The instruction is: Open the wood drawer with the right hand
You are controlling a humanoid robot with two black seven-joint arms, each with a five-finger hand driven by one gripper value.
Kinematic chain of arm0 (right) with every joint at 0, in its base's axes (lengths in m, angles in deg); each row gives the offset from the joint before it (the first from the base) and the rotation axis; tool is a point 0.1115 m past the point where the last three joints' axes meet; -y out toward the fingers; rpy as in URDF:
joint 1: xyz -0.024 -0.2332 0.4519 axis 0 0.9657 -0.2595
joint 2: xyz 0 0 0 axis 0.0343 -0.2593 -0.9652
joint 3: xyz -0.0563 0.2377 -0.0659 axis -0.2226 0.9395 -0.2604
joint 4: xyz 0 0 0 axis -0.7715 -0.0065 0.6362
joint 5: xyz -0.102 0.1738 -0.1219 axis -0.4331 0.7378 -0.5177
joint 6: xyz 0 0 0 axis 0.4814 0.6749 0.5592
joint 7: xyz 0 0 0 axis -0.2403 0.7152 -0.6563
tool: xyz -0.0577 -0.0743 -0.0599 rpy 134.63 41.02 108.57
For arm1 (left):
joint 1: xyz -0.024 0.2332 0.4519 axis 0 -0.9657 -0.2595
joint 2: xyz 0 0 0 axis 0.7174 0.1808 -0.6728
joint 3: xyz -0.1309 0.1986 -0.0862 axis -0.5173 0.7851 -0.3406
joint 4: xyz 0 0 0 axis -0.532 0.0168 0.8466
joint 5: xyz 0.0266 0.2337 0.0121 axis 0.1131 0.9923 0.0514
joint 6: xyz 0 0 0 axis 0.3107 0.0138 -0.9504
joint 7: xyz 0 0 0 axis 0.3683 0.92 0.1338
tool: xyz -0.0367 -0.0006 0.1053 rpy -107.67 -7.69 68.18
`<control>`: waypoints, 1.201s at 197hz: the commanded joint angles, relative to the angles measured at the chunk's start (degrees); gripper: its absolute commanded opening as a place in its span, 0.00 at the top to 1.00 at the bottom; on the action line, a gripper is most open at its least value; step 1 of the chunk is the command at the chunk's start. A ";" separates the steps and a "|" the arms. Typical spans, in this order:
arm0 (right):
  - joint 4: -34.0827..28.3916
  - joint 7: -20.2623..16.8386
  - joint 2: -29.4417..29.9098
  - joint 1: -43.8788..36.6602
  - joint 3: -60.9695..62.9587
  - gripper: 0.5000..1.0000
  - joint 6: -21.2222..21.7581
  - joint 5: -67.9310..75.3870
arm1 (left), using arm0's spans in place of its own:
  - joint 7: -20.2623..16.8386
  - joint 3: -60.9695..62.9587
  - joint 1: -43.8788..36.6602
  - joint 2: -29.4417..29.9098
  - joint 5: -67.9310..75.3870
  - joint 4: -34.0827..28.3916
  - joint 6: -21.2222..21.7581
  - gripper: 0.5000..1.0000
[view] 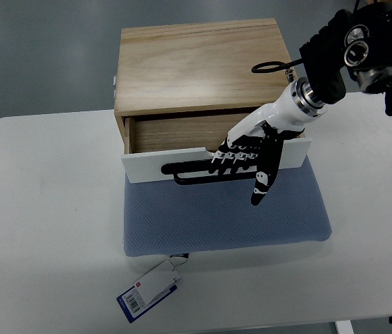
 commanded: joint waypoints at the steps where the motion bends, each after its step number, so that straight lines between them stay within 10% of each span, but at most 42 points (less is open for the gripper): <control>1: -0.02 0.00 -0.42 -0.26 0.08 0.15 0.08 -0.24 | 0.00 0.00 0.00 0.00 0.00 0.00 0.00 0.00; 150: 1.65 0.00 -15.36 -7.55 9.14 0.14 4.31 0.91 | 0.00 0.00 0.00 0.00 0.00 0.00 0.00 0.00; 193: 5.43 0.17 -27.58 1.41 18.63 0.15 -1.24 3.45 | 0.00 0.00 0.00 0.00 0.00 0.00 0.00 0.00; 237: 13.25 0.26 -33.38 31.82 49.83 0.15 -13.72 3.28 | 0.00 0.00 0.00 0.00 0.00 0.00 0.00 0.00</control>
